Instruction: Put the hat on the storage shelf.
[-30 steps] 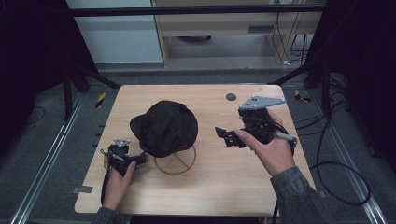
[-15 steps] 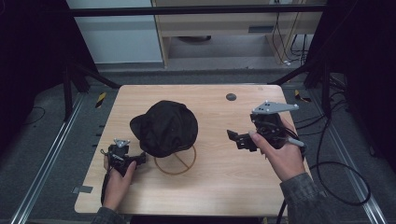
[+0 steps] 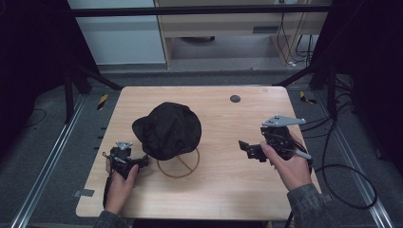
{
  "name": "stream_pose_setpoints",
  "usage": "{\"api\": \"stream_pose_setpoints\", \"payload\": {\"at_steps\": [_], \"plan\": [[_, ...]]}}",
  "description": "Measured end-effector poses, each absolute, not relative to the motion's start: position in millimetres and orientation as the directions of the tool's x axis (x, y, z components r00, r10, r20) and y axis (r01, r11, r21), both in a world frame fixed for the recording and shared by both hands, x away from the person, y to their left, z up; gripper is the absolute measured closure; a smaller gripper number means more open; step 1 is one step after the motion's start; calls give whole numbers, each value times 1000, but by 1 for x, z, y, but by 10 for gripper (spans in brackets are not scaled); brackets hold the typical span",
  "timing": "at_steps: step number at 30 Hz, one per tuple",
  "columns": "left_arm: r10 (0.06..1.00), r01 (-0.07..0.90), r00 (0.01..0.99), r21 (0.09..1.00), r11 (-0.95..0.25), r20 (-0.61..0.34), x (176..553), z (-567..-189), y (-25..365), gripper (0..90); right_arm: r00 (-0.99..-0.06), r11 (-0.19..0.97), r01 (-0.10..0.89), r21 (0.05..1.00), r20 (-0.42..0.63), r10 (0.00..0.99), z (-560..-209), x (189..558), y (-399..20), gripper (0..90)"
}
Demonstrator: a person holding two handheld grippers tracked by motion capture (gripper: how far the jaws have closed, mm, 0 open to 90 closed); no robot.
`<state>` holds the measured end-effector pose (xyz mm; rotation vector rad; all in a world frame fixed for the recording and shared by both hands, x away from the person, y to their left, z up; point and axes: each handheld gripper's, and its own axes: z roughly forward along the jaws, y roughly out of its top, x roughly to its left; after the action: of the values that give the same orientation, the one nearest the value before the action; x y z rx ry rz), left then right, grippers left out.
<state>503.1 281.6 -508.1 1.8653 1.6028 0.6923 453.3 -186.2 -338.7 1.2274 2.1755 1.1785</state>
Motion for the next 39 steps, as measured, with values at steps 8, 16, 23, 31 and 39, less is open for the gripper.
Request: {"api": "stream_pose_setpoints", "payload": {"at_steps": [8,16,23,31,39], "plan": [[990,690,143,716,-111,15,503,-508,281,0,-551,281,528,802,71,832,-365,451,-189,94],[990,690,143,716,-111,15,503,-508,281,0,-531,296,538,789,44,846,-400,446,-191,103],[990,690,143,716,-111,15,503,-508,281,0,-539,300,550,779,56,840,-425,441,-188,101],[990,690,143,716,-111,15,503,-508,281,0,-538,300,565,769,66,841,-444,440,-185,100],[990,690,143,716,-110,15,503,-508,281,0,-544,312,567,762,62,837,-458,440,-181,101]]}}
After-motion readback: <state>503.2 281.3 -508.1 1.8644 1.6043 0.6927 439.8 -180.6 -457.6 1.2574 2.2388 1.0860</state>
